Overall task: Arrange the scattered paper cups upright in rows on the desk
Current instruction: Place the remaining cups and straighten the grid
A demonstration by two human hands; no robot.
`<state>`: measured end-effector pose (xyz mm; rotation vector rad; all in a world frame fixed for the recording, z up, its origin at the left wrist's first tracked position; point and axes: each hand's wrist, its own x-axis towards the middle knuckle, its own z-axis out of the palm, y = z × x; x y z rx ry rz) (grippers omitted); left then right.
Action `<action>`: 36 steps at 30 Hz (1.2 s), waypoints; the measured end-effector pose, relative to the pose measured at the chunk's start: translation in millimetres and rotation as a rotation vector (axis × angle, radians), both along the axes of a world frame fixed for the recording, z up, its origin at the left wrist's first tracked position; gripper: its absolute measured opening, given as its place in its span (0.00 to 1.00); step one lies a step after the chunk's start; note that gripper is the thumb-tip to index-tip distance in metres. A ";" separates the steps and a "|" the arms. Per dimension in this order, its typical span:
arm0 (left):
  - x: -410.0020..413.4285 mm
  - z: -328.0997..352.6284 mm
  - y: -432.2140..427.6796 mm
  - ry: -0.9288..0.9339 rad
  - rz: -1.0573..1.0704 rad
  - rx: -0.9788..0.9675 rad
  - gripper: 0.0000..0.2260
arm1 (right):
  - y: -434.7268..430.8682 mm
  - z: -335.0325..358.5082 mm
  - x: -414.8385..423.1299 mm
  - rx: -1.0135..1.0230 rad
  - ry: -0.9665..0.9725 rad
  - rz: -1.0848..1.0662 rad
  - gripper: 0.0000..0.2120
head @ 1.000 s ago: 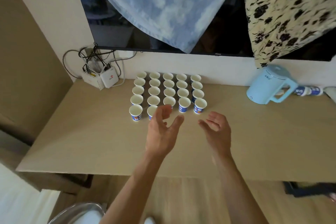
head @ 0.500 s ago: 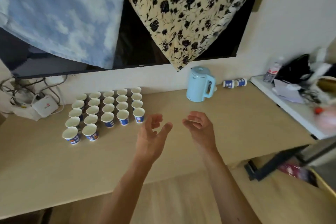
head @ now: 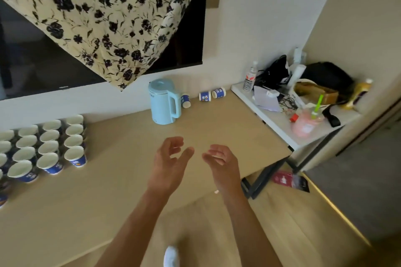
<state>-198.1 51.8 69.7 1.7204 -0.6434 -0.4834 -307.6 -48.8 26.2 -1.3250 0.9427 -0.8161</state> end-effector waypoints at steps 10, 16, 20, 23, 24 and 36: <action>17.8 -19.0 -160.7 0.020 -0.046 0.005 0.13 | -149.5 -10.6 11.7 0.029 0.026 -0.025 0.12; 19.8 -22.6 -239.3 0.046 -0.044 0.038 0.12 | -233.5 -13.5 18.6 0.025 0.066 0.005 0.11; 23.4 -32.2 -277.5 0.083 0.021 0.077 0.12 | -287.2 -27.2 38.5 0.007 0.110 0.089 0.12; 28.8 -41.2 -304.8 0.077 0.113 0.112 0.12 | -329.0 -40.6 61.9 -0.009 0.129 0.198 0.12; 31.2 -44.9 -315.1 0.081 0.155 0.125 0.13 | -343.3 -46.8 71.3 0.000 0.147 0.251 0.12; 78.0 -86.6 -366.3 0.195 0.477 0.194 0.11 | -436.3 -123.4 229.2 0.015 0.392 0.486 0.22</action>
